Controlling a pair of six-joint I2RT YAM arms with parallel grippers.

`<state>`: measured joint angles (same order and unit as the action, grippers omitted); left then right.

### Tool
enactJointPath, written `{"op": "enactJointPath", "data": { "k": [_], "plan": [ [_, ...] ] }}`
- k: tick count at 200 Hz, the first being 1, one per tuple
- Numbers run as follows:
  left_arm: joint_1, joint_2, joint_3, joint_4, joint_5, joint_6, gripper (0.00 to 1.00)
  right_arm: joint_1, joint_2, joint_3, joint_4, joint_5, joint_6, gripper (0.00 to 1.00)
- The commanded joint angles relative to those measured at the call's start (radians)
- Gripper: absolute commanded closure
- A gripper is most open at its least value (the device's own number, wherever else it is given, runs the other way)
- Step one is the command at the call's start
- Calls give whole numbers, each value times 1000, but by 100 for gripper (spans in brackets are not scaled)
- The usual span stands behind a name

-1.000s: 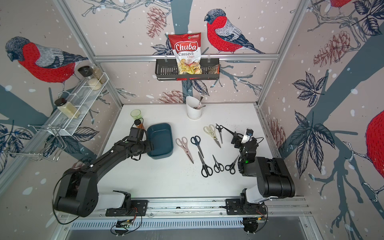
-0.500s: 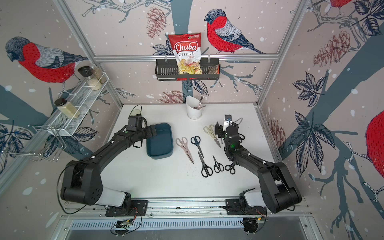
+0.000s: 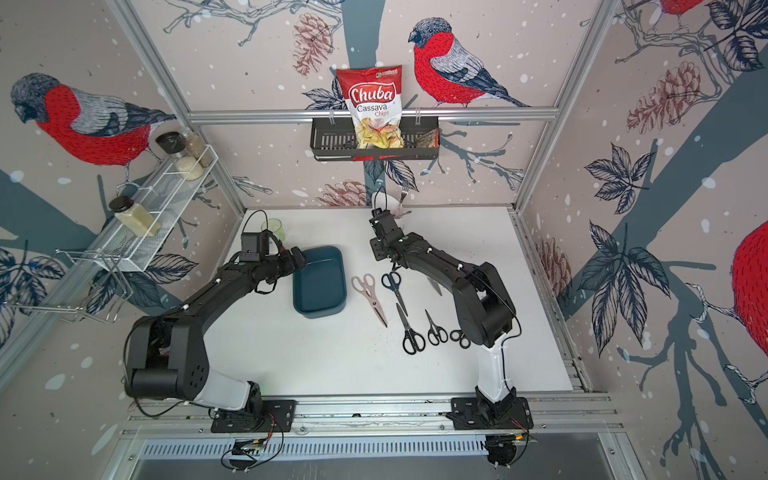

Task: Put the scissors into the storage box
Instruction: Move the storage box to the center of the board, then pick up the scissors from the center of the board.

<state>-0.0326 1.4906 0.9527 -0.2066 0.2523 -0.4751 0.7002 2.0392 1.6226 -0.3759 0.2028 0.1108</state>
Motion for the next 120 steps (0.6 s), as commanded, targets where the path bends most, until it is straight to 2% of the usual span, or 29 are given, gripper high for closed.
{"op": "enactJointPath", "data": {
  "k": [1,46,70,120],
  "plan": [
    [3,-13,6,33,22,-2,7,16,75,90,-207,-110,42,51],
    [3,-21,7,32,19,1,7,30,167,219,-327,-190,62,64],
    [3,-18,10,29,19,1,7,40,218,275,-391,-173,67,67],
    [2,-21,9,26,5,3,6,56,291,352,-477,-124,68,68]
  ]
}}
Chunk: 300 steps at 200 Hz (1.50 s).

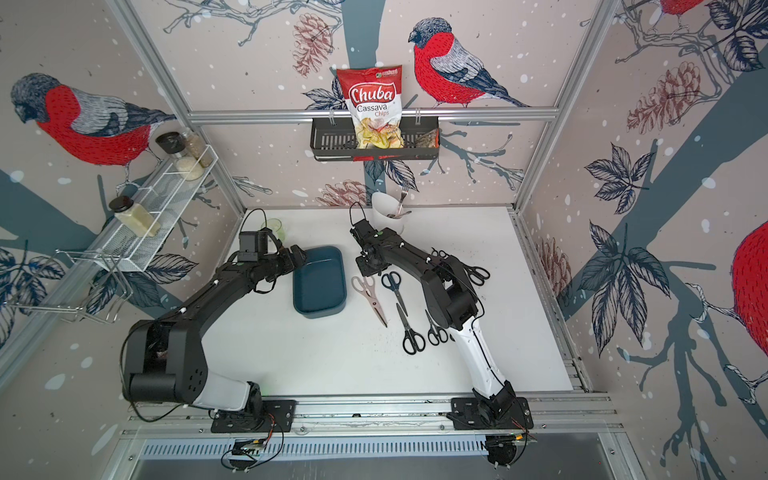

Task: Put the scissors into the storage box
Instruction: Pick up the scissors from the center of the board.

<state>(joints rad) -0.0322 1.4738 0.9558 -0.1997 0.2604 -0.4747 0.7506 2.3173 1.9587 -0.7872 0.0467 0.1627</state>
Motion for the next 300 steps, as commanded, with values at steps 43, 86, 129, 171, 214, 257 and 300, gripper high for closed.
{"op": "enactJointPath", "data": {
  "k": [43,86,129,171,214,257,300],
  "plan": [
    [2,-4,6,17,-9,3,7,10,23,11,-65,40,21,69],
    [3,-6,8,14,-13,5,6,18,39,14,-49,34,30,72],
    [5,-4,11,11,-10,4,6,18,47,11,-46,36,32,74],
    [8,-6,12,10,-12,4,6,18,56,4,-36,34,43,76],
    [12,-6,13,8,-6,2,6,17,62,-11,-25,36,50,83],
    [16,-6,13,9,-1,1,6,18,59,-34,-14,60,39,92],
    [21,-7,13,8,0,1,6,7,25,-84,16,104,12,100]
  ]
}}
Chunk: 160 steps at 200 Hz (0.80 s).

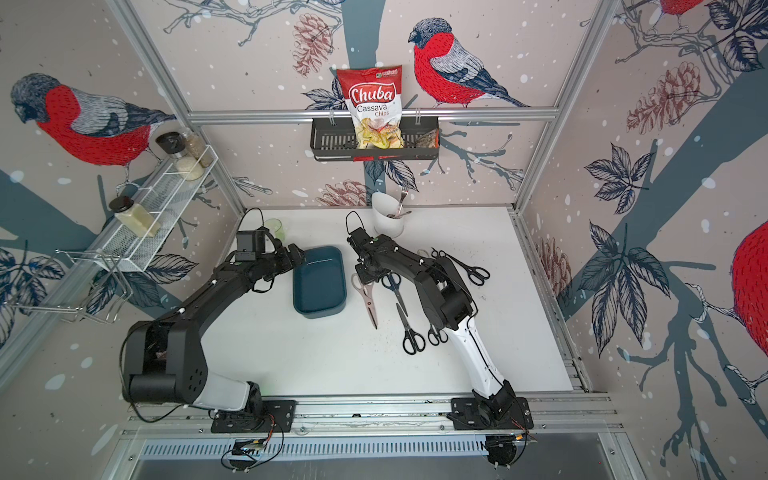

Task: Put the scissors into the storage box
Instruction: Pick up the scissors from the center of the board.

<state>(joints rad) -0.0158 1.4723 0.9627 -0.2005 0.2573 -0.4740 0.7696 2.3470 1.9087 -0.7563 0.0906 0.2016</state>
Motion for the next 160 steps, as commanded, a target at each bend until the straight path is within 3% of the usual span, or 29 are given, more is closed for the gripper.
{"op": "enactJointPath", "data": {
  "k": [1,82,160],
  "plan": [
    [5,-6,6,9,3,0,6,-13,-5,-36,-13,61,-27,100],
    [12,-3,5,13,13,-5,6,-134,-236,-121,74,-110,42,100],
    [55,-4,-2,19,28,-18,6,-81,-261,-18,199,-153,179,100]
  ]
}}
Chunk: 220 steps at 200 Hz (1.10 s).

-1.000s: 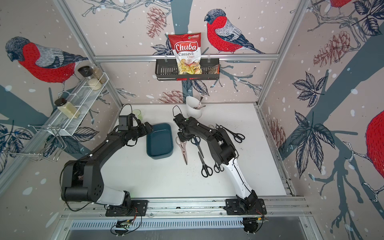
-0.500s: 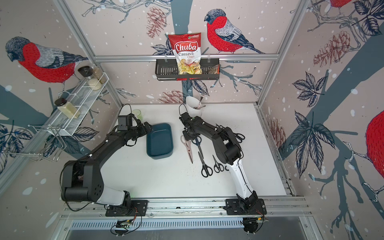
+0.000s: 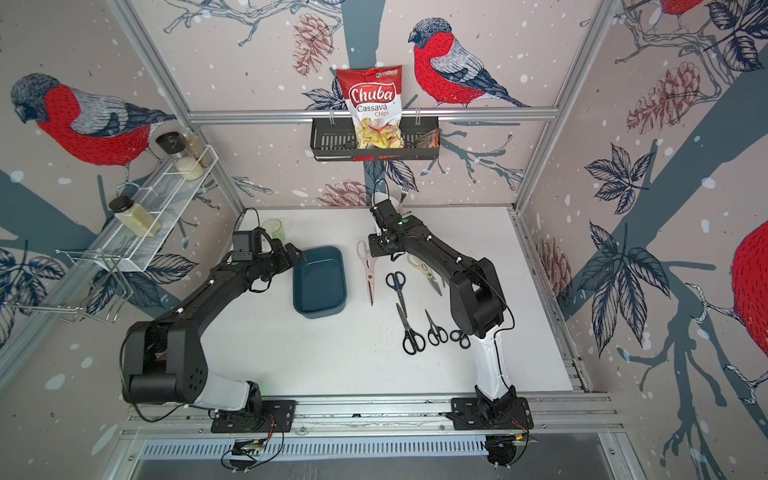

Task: Put the scissors into the storage box
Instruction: Pick up the scissors from the center of the board, then place the scissors in the storage box.

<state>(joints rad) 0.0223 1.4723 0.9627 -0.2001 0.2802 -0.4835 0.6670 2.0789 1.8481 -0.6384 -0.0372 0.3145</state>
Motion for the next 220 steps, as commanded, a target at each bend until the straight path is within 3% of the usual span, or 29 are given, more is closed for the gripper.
{"op": "enactJointPath", "data": {
  "k": [1,54,112,220],
  "plan": [
    [17,-4,-2,19,5,-9,6,22,8,45,83,-26,68,100],
    [28,-38,-10,11,-45,5,6,85,57,119,191,-55,139,100],
    [61,-35,-19,22,-29,-10,6,174,112,96,334,57,184,100],
    [67,-50,-22,24,-26,-10,6,253,272,154,366,148,160,100]
  ]
}}
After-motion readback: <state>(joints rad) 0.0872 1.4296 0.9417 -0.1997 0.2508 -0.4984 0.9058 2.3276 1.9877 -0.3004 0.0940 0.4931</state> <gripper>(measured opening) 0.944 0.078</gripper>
